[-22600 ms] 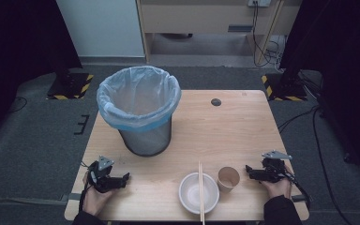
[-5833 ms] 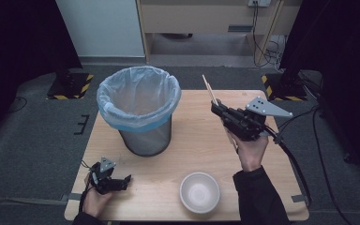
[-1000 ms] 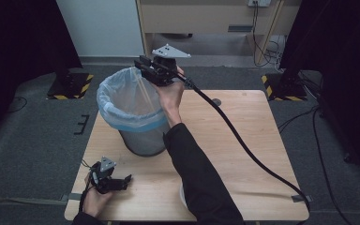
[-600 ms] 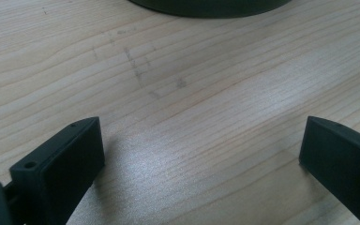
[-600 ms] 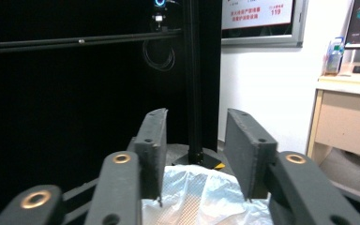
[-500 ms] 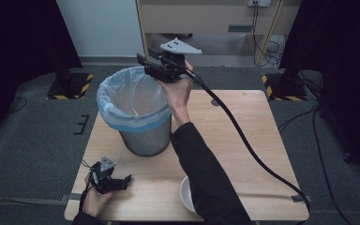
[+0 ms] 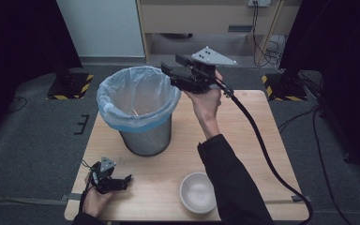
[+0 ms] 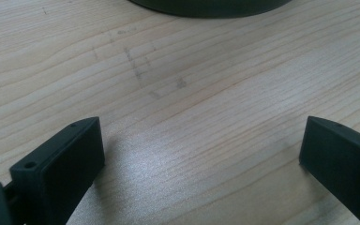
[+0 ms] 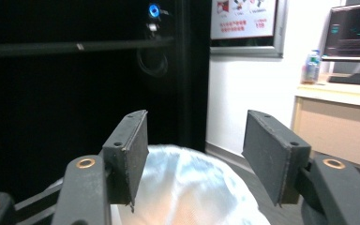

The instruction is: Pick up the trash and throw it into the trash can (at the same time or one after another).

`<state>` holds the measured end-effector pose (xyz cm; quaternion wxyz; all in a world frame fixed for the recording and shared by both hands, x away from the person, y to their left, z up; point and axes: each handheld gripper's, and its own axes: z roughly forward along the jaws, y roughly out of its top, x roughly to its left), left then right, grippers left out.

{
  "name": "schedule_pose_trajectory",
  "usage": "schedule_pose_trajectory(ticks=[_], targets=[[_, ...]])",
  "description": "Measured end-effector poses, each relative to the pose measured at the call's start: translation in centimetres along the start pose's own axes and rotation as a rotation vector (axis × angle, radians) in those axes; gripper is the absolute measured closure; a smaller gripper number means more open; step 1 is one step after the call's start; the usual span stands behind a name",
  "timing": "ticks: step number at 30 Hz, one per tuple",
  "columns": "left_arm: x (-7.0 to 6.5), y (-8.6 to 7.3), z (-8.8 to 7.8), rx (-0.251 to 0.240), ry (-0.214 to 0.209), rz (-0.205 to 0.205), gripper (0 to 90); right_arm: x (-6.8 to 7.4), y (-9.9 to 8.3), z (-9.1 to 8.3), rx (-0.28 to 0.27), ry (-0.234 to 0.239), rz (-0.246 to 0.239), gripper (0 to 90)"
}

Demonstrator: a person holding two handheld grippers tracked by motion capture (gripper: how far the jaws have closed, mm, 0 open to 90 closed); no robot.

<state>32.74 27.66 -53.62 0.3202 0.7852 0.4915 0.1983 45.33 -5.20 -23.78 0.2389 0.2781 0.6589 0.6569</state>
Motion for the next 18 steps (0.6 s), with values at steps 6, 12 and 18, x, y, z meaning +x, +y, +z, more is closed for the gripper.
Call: schedule_pose_trajectory(ticks=[6, 12, 18], targets=[[0.0, 0.0, 0.0, 0.000, 0.003, -0.001, 0.0, 0.2, -2.8, -3.9, 0.017, -0.012, -0.017, 36.5], [-0.1, 0.0, 0.0, 0.000, 0.004, -0.002, 0.0, -0.2, -6.3, -7.3, 0.030, 0.008, 0.007, 34.5], [-0.1, 0.0, 0.0, -0.001, 0.005, -0.003, 0.0, -1.2, -10.4, -10.3, 0.088, -0.002, 0.041, 34.1]])
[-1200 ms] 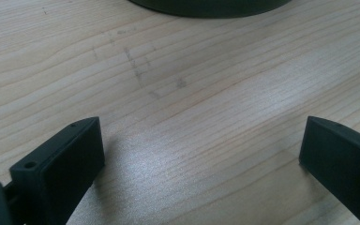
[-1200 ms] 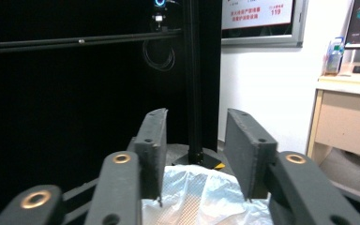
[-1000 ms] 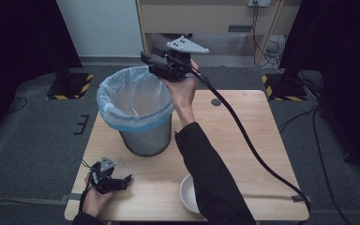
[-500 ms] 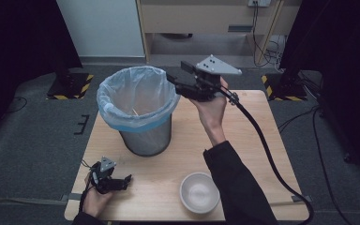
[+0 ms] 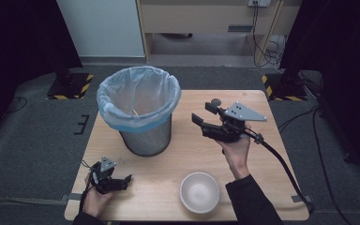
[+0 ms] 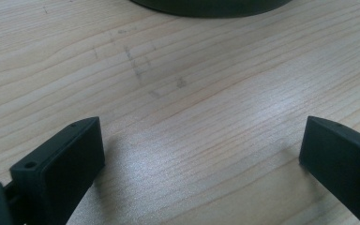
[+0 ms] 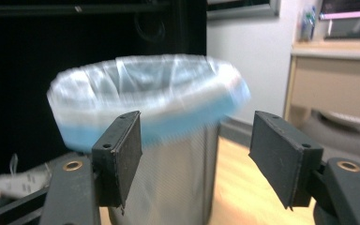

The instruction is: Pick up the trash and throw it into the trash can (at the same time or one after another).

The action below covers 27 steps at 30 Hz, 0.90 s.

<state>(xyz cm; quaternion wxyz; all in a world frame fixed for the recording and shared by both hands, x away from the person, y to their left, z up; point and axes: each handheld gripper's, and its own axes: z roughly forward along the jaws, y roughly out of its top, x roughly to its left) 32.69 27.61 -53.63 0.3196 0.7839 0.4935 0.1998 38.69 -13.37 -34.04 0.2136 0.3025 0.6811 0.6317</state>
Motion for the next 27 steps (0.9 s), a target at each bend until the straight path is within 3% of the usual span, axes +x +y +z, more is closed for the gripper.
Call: schedule_pose_trajectory(ticks=[4, 9, 20, 27], targets=[[0.0, 0.0, 0.0, -0.001, 0.001, -0.001, 0.0, -0.9, -2.6, -1.9, 0.038, -0.021, 0.032, 34.0], [0.0, 0.0, 0.0, 0.000, 0.002, -0.002, 0.0, -1.7, -5.5, -3.9, 0.112, -0.060, 0.029, 33.1], [0.0, 0.0, 0.0, 0.000, 0.001, -0.003, 0.0, -2.6, -9.6, -6.2, 0.206, -0.082, 0.063, 31.0], [0.0, 0.0, 0.0, 0.000, 0.002, -0.003, 0.0, -2.3, -12.3, -6.8, 0.310, -0.067, 0.069, 31.6]])
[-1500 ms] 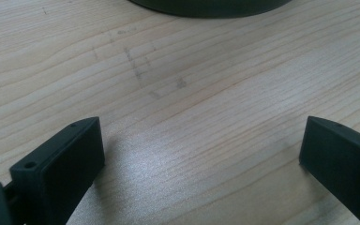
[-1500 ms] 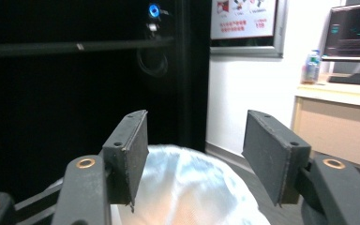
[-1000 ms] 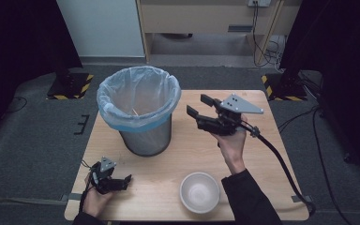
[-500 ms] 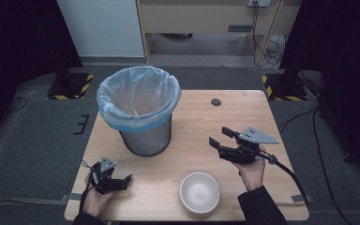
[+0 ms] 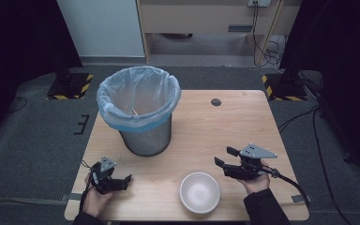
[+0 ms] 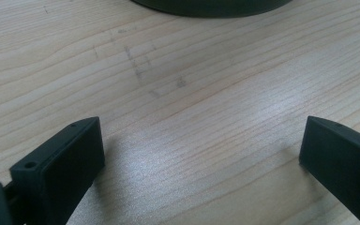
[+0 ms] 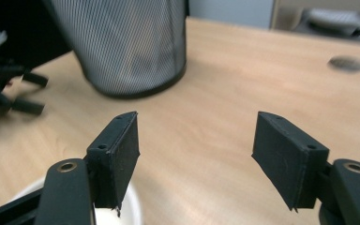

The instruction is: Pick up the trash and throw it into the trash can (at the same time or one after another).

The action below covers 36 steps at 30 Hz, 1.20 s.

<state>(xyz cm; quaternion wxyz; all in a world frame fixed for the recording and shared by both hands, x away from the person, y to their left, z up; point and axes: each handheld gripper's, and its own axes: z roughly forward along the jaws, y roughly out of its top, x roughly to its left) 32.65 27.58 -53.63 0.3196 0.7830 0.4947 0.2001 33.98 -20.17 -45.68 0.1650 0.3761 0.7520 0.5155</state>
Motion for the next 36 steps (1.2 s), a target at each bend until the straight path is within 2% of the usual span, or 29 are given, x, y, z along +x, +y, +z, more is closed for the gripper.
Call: schedule_pose_trajectory(ticks=[6, 14, 17, 29, 36], targets=[[0.0, 0.0, 0.0, 0.000, -0.001, 0.001, 0.0, 0.4, -2.0, 0.0, 0.074, 0.022, 0.010, 31.6], [0.0, 0.0, 0.0, 0.001, -0.002, 0.001, 0.0, 1.8, -4.5, 0.8, 0.172, 0.083, 0.024, 34.8], [0.0, 0.0, 0.0, 0.000, -0.002, 0.001, 0.0, 1.9, -4.8, 1.2, 0.197, 0.094, 0.031, 36.1], [0.0, 0.0, 0.0, 0.000, -0.002, 0.000, 0.0, 1.9, -5.4, 2.1, 0.304, 0.138, 0.042, 50.7], [0.0, 0.0, 0.0, 0.001, -0.002, 0.001, 0.0, 1.9, -5.6, 2.4, 0.348, 0.159, 0.059, 65.5]])
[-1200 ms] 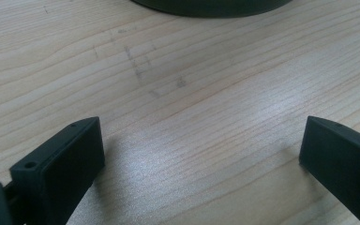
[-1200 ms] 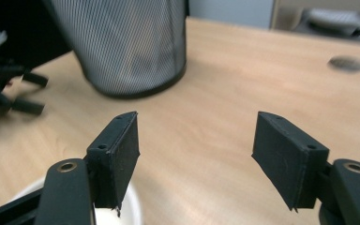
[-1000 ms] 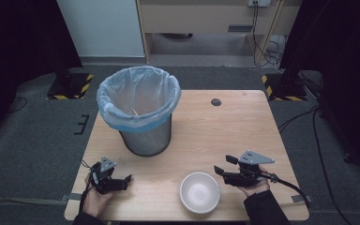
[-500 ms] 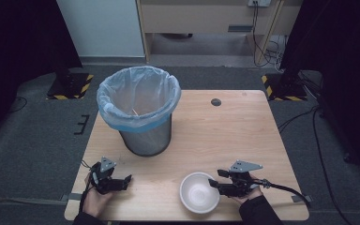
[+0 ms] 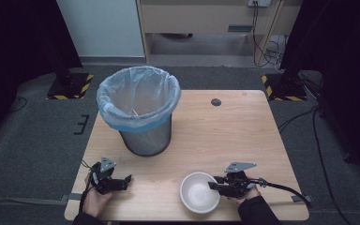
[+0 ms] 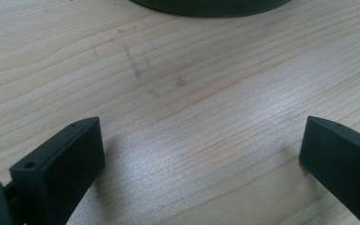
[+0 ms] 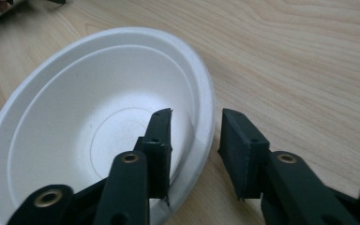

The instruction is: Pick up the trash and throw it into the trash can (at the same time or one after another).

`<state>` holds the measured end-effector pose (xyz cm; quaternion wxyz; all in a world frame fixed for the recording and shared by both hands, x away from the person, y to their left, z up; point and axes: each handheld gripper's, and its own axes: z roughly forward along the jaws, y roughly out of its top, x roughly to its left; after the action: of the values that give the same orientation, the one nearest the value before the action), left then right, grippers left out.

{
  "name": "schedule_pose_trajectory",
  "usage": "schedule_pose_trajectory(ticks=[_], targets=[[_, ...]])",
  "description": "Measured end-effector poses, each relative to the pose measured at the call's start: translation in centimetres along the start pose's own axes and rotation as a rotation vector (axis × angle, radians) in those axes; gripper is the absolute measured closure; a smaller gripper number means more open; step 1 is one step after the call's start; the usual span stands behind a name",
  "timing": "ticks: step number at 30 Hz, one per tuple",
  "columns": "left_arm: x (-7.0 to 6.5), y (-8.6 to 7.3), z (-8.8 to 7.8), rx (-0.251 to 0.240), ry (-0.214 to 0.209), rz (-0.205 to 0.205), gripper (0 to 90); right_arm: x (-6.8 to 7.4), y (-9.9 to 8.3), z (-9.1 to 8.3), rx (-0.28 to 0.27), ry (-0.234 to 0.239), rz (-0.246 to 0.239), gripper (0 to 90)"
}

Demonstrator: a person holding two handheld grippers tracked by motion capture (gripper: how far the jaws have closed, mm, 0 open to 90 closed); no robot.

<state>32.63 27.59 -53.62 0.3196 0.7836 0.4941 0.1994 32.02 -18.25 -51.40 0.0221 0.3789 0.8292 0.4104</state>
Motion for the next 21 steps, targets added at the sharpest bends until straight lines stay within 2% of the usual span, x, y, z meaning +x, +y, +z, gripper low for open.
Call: schedule_pose_trajectory(ticks=[4, 10, 21], targets=[[0.0, 0.0, 0.0, 0.000, 0.000, 0.000, 0.0, -0.1, 0.0, 0.0, 0.015, 0.006, -0.004, 75.6], [0.0, 0.0, 0.0, 0.000, 0.000, 0.000, 0.0, -0.1, 0.3, -0.5, -0.001, 0.018, 0.010, 79.9], [0.0, 0.0, 0.0, -0.001, 0.000, -0.001, 0.0, -0.3, 1.1, -2.0, -0.108, 0.012, 0.021, 83.0]])
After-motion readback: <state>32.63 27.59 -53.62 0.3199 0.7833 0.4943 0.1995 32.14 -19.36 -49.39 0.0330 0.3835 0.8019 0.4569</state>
